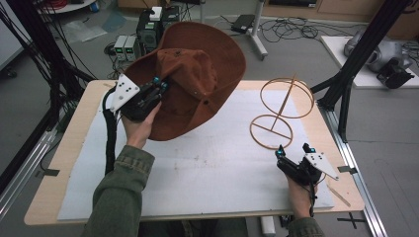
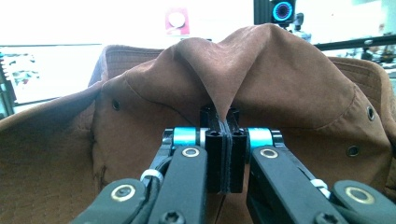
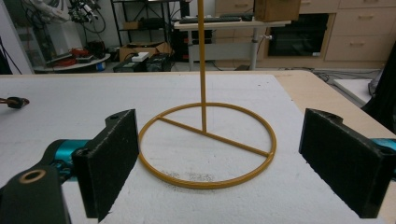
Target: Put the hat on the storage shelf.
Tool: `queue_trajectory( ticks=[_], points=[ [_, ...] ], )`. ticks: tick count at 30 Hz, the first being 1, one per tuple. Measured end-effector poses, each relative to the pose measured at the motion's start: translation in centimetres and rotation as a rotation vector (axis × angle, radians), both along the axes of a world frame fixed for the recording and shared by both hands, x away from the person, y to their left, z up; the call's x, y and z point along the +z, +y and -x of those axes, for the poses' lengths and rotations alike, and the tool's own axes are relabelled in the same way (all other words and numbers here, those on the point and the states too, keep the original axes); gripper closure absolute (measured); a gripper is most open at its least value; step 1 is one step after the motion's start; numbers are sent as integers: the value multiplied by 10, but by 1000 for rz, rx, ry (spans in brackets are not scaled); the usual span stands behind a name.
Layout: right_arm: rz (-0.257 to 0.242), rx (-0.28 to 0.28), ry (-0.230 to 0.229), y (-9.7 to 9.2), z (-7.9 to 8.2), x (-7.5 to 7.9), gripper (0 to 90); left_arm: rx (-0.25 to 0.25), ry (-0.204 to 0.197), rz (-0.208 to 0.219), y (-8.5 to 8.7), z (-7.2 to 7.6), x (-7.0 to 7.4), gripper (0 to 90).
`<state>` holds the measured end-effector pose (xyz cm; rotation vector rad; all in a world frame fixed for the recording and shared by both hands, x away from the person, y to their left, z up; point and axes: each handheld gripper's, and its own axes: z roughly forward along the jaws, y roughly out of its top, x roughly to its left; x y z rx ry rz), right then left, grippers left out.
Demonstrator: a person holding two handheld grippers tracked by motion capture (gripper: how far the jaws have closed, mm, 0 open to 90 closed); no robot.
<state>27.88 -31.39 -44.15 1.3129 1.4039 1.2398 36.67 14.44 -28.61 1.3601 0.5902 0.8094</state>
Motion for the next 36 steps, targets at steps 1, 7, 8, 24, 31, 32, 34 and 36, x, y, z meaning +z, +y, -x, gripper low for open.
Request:
queue_trajectory(
  ticks=[1,7,8,24,31,32,34,36],
  points=[
    [2,2,-1,0,0,0,116,-11,-1,1,-4,-2,2,894],
    [-6,5,0,0,0,0,115,-62,-6,-5,-32,-13,8,894],
    [-3,5,2,0,0,0,116,-68,-7,-2,-36,-15,8,894],
    [-24,7,7,-1,-1,0,115,-148,7,30,-83,-42,6,894],
    [-24,13,6,-1,-2,-1,115,-194,-1,52,-106,-52,14,894],
    [-25,13,8,-1,-2,-1,116,-202,-2,49,-109,-53,16,894],
    [-29,15,8,0,-2,-1,115,-215,-6,48,-118,-56,20,894],
    [-36,16,11,0,-2,-1,116,-235,-11,50,-128,-59,24,894]
  ],
)
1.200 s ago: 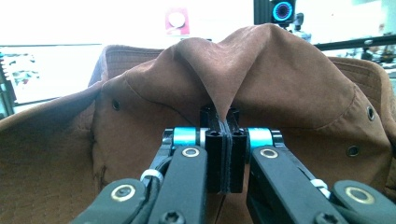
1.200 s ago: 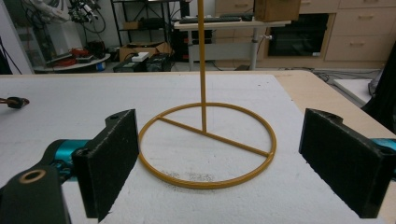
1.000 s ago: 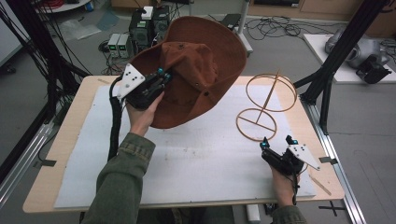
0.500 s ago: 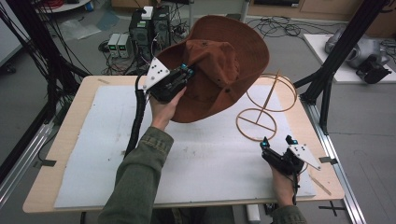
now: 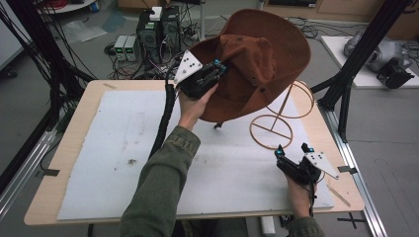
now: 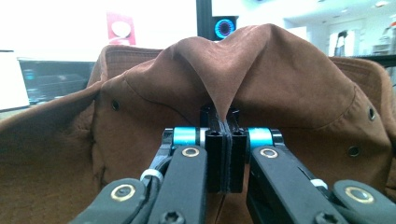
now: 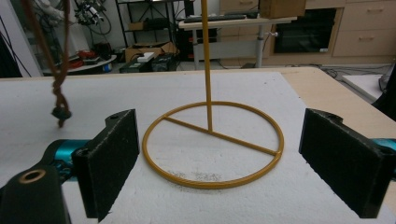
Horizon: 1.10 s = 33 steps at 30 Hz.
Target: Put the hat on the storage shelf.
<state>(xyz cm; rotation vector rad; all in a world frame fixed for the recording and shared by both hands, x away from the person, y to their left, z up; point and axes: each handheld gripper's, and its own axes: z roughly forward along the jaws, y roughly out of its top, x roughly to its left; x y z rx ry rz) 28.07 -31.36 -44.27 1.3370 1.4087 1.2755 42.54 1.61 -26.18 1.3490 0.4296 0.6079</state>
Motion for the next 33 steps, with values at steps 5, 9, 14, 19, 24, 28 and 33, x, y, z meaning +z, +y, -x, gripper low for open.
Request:
queue_trajectory(
  ticks=[5,9,14,19,24,28,33],
  points=[
    [4,5,-5,-1,0,0,115,-39,-15,-1,-24,-3,6,893],
    [4,6,-6,-2,1,0,115,-60,-10,10,-42,-7,8,893],
    [6,11,-6,-3,2,1,115,-103,-16,-9,-65,-10,15,893],
    [9,17,-2,-3,3,0,115,-137,-9,-1,-82,-14,22,893],
    [8,19,-3,-4,4,0,115,-144,-11,-17,-95,-17,32,893],
    [1,19,-6,-4,3,1,115,-162,-9,-26,-103,-16,37,893],
    [10,21,-9,-4,4,0,115,-166,17,-50,-111,-18,32,893]
  ],
)
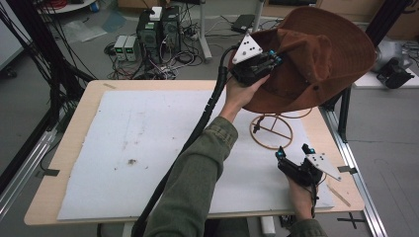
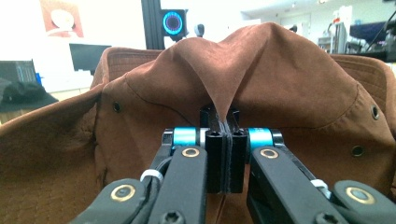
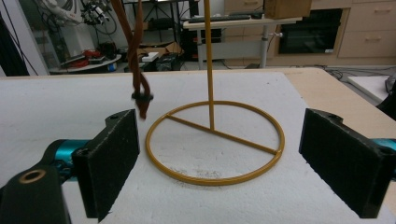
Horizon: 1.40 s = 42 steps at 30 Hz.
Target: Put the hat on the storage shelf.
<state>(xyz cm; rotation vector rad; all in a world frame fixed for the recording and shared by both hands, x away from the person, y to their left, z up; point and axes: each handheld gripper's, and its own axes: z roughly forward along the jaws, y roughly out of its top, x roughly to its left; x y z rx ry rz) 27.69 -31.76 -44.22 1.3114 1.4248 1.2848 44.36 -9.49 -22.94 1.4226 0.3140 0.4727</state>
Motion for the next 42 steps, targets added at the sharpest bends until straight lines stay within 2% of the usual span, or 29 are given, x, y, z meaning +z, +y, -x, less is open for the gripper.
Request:
queue_trajectory(
  ticks=[4,5,6,10,19,25,31,34,42],
  points=[
    [-3,4,5,0,0,0,116,-4,40,-51,-6,-4,-9,892],
    [-3,4,5,0,0,0,116,-4,40,-51,-6,-4,-9,892],
    [-4,2,4,0,0,0,115,-14,49,-72,-8,-5,-12,892],
    [-5,2,6,0,0,0,115,-20,73,-96,-12,-7,-17,891],
    [6,10,7,0,-1,-1,115,-31,95,-104,-14,-8,-27,883],
    [9,10,10,0,-1,0,116,-49,100,-125,-17,-7,-34,875],
    [18,11,10,0,-1,-1,115,-54,105,-117,-16,-4,-37,867],
    [18,11,10,0,-1,-1,115,-37,118,-128,-15,-5,-38,855],
    [19,10,3,-1,-1,-1,115,-41,136,-162,-15,-5,-41,824]
  ],
)
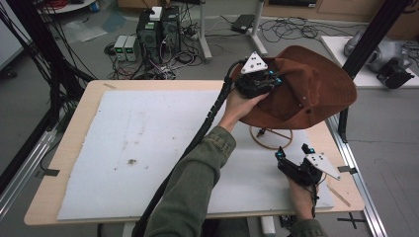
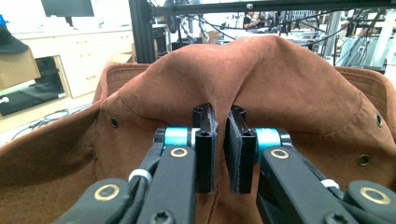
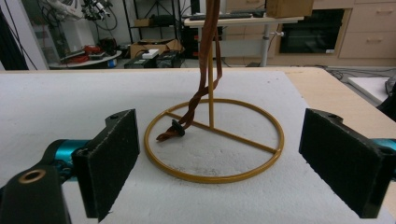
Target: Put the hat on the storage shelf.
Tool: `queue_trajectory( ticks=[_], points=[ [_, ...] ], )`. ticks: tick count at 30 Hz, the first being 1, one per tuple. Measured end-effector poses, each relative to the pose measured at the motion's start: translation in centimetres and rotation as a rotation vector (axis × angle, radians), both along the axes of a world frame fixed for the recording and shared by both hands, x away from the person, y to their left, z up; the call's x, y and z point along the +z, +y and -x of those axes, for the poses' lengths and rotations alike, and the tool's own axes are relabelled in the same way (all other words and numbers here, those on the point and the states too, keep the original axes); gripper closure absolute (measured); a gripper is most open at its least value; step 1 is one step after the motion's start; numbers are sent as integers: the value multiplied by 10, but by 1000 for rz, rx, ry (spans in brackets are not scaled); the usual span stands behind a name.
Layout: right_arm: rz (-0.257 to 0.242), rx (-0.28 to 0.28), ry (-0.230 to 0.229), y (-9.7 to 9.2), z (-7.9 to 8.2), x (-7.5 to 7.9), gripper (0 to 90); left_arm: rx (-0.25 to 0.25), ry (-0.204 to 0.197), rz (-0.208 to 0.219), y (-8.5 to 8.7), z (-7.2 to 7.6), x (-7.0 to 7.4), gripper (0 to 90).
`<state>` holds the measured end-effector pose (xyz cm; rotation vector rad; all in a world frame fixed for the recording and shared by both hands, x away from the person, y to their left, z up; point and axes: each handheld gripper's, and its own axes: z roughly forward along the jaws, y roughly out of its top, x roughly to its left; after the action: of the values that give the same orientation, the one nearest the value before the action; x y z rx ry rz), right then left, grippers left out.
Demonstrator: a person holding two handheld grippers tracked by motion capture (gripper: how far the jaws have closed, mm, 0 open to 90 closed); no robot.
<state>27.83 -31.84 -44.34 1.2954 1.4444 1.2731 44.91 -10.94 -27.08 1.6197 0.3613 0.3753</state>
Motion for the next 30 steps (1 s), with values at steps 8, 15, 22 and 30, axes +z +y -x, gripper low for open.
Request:
queue_trajectory(
  ticks=[8,15,22,30],
  points=[
    [-2,-3,10,0,1,0,116,3,-1,-10,0,1,-2,744],
    [-4,-4,10,0,0,1,115,22,-1,-5,0,0,-3,610],
    [0,0,7,0,0,1,116,38,5,9,3,-2,-1,349],
    [-5,-2,9,0,1,1,116,45,-1,12,12,2,7,212]
  ],
)
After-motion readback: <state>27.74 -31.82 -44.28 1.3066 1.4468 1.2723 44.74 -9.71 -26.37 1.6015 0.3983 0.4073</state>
